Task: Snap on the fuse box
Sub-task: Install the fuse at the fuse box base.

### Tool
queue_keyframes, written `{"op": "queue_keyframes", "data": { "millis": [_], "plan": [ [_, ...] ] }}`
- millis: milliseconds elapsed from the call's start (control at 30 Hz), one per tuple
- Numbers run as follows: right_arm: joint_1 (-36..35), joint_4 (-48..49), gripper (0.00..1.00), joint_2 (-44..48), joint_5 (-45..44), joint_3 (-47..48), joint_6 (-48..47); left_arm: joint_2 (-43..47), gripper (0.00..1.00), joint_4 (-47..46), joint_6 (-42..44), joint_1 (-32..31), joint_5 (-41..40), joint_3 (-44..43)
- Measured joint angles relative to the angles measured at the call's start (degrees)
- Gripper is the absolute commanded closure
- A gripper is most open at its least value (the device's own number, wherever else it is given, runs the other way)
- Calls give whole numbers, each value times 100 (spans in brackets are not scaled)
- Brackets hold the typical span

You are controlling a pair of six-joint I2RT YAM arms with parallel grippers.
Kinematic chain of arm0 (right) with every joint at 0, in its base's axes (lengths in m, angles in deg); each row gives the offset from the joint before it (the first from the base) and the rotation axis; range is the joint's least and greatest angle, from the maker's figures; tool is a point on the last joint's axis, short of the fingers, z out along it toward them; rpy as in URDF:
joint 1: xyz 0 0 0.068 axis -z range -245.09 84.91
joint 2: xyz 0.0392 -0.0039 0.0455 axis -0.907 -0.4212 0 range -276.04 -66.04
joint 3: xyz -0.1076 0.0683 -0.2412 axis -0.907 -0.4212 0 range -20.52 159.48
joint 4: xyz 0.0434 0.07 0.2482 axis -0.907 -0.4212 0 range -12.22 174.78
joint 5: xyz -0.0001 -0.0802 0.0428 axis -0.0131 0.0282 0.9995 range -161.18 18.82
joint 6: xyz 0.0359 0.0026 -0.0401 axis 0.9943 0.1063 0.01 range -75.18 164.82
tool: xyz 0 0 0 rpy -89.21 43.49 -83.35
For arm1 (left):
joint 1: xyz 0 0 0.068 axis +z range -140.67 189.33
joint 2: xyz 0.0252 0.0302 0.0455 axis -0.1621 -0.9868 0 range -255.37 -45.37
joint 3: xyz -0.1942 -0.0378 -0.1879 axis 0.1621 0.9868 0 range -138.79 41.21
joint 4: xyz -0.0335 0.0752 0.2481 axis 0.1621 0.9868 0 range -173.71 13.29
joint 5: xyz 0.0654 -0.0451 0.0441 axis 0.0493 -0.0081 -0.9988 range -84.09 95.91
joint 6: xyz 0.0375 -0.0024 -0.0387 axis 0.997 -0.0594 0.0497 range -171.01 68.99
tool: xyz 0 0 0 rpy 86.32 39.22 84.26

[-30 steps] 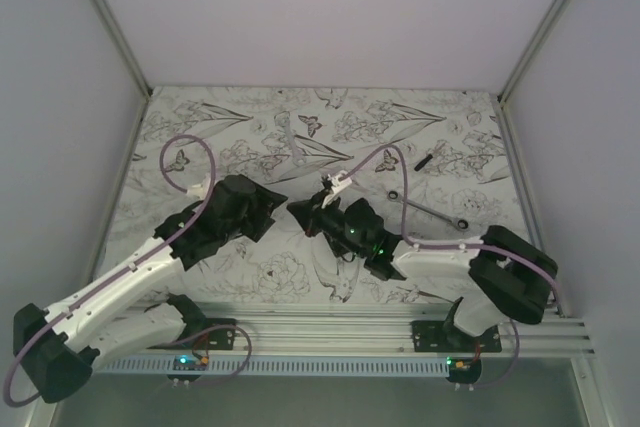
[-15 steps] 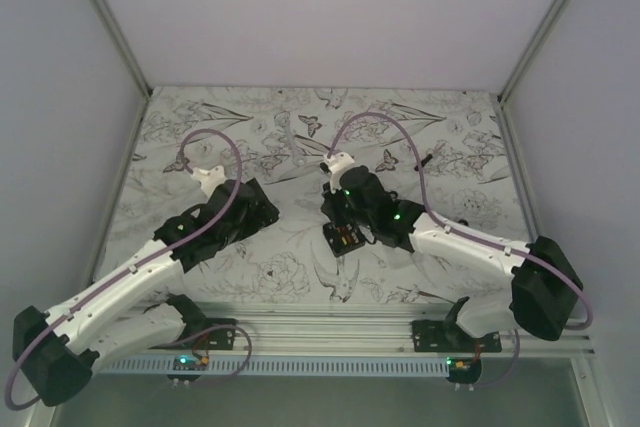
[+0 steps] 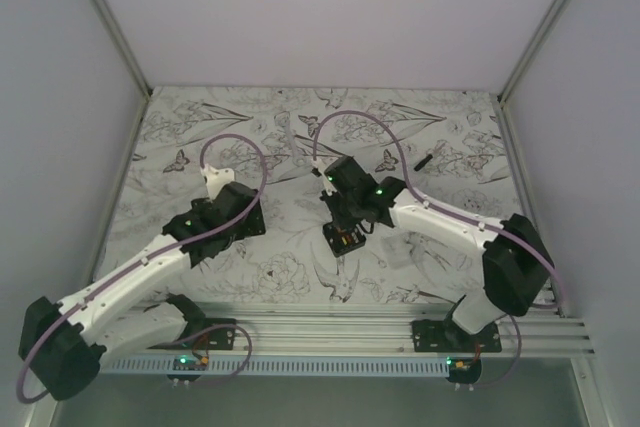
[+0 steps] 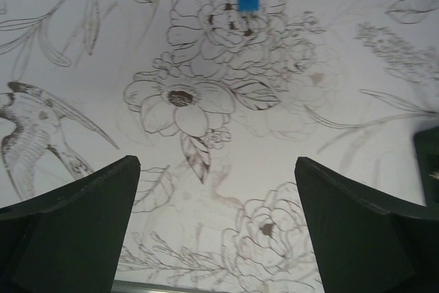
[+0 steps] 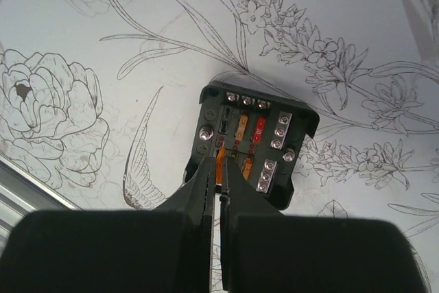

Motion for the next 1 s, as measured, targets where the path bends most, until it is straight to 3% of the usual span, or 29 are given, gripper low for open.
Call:
{"op": "queue_keyframes", "data": {
  "millis": [200, 467, 1000],
  "plan": [
    [24, -363, 100, -625, 125, 431, -72, -501, 0, 9, 149, 190, -216, 52],
    [48, -551, 100, -1272, 304, 813, -87, -334, 0, 70, 44, 557, -236, 210],
    [160, -726, 100, -1550, 332, 999, -66, -118, 0, 197, -87, 673, -284, 317]
  ]
}}
